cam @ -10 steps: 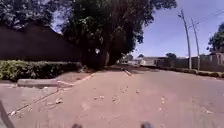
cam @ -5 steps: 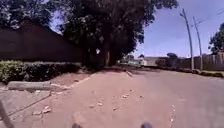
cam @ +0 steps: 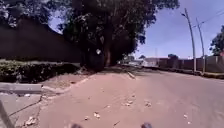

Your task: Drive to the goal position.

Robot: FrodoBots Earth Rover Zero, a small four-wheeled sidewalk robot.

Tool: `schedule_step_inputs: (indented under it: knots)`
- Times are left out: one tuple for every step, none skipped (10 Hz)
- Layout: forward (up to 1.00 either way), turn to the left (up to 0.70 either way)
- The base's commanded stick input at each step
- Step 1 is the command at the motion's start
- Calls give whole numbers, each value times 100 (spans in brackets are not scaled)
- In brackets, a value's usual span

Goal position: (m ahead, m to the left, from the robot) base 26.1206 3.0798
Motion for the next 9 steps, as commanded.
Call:
schedule_step_inputs:
  knots:
    - [70, 0]
    - [70, 0]
    - [70, 0]
    - [70, 0]
    - [70, 0]
    - [70, 0]
    - [70, 0]
    - [70, 0]
    - [70, 0]
